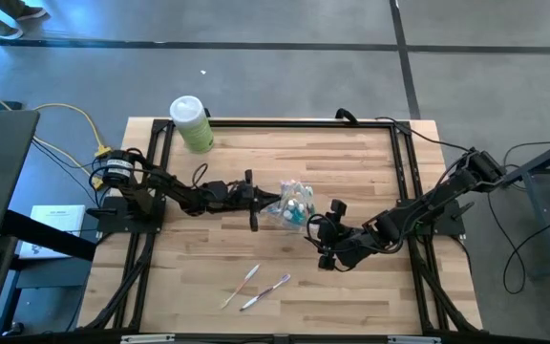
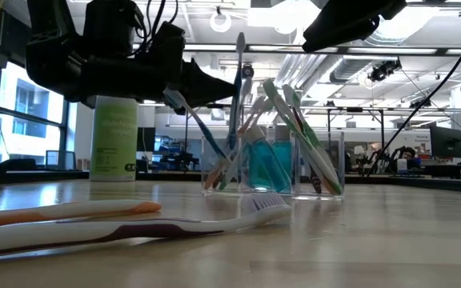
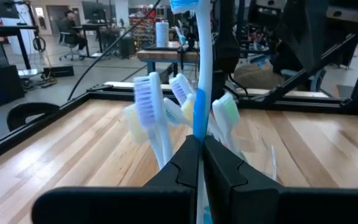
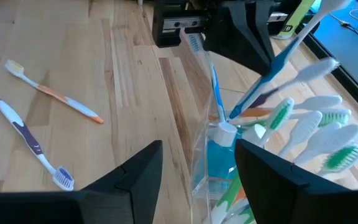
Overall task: Pick & Place toothbrushing station
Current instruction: Put the blue toothbrush into the transparent organizer, then put the orange toothbrush into the transparent organizer
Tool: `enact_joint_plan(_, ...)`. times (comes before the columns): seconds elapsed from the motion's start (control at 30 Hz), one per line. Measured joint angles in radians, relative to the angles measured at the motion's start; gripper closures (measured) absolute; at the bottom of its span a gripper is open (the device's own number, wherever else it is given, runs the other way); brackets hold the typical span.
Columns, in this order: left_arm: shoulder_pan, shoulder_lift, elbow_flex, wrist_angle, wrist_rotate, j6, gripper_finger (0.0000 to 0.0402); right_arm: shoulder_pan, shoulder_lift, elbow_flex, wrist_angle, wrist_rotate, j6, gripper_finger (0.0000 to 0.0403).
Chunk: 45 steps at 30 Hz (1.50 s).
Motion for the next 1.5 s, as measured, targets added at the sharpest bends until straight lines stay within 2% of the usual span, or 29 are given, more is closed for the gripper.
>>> enact_joint_plan(0.4, 0.000, 0.000, 0.002, -0.042, 0.000, 0.004, 0.0373, 0.000, 0.000, 0.000, 0.006, 0.000, -0.018, 0.0210)
enact_joint_plan(0.67, 0.000, 0.000, 0.002, -0.066, 0.000, 0.047, 0.0331, 0.000, 0.000, 0.000, 0.008, 0.000, -0.023, 0.0210)
enact_joint_plan(0.93, 0.000, 0.000, 0.002, 0.035, -0.027, 0.053, 0.0286, 0.000, 0.000, 0.000, 0.008, 0.000, -0.025, 0.0210)
enact_joint_plan(1.1, 0.000, -0.006, 0.002, 0.110, -0.028, 0.061, 0.0277, 0.000, 0.000, 0.000, 0.007, 0.000, -0.026, 0.0210)
enact_joint_plan(1.33, -0.017, -0.100, 0.002, 0.122, -0.029, 0.026, 0.0277, 0.000, 0.000, 0.000, 0.007, 0.000, -0.037, 0.0210)
enact_joint_plan(1.5, -0.070, -0.248, 0.002, -0.041, -0.028, -0.069, 0.0277, 0.000, 0.000, 0.000, 0.007, 0.000, -0.037, 0.0210)
